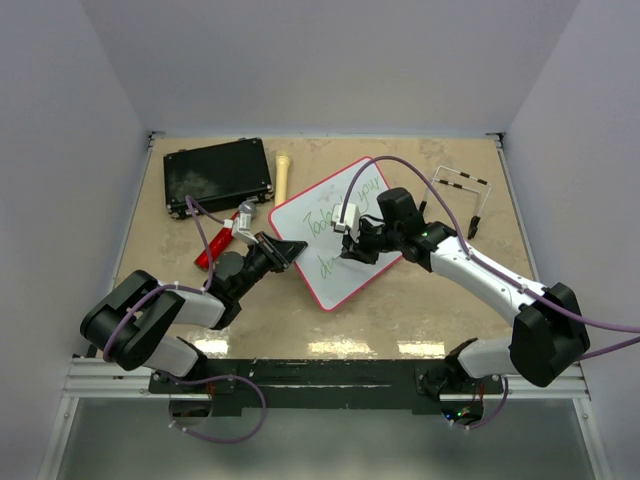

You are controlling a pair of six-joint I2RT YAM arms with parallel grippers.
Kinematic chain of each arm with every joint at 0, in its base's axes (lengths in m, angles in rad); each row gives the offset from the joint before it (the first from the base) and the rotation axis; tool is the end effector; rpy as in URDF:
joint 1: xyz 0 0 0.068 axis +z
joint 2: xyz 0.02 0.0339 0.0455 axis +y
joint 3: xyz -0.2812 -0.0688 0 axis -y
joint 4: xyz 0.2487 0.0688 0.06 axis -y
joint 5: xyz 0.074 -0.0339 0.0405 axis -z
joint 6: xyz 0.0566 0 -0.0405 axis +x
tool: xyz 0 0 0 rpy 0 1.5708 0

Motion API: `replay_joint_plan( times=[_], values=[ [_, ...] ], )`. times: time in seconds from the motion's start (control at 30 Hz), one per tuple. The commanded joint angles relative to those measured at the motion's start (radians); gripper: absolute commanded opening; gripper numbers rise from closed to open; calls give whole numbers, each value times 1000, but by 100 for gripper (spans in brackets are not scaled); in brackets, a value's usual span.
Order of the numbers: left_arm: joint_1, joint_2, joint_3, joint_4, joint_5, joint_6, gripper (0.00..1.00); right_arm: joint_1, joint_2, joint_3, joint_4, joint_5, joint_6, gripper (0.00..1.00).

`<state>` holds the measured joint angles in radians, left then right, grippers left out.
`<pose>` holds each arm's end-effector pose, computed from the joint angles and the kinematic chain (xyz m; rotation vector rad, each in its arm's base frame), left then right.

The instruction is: Write a sentence on the whiteboard

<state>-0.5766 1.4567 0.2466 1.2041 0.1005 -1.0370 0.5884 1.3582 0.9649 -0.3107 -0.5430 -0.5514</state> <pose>0.2167 -0.1477 0.1806 -0.3128 1.7164 -1.3113 0.2389 0.1946 0.2692 -1.4332 1.7085 0.6345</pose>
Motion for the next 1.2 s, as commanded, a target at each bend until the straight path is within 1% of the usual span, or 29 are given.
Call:
replay_joint_plan(
  times=[0.0,0.37,0.57,0.77,1.17],
  values=[
    [-5,-2,14,110,30,25,0,-1,-21,8,-45,-35,-39,0],
    [-3,-7,11,109,31,28,0,-18,-41,14,-41,9,-24,0],
    [-3,-2,14,112,31,26,0,-50,-59,17,36,35,16,0],
    [-5,-1,14,112,30,26,0,-52,-18,32,41,-4,13,0],
    [-3,5,16,121,34,26,0,-38,13,32,36,-41,11,0]
  ],
)
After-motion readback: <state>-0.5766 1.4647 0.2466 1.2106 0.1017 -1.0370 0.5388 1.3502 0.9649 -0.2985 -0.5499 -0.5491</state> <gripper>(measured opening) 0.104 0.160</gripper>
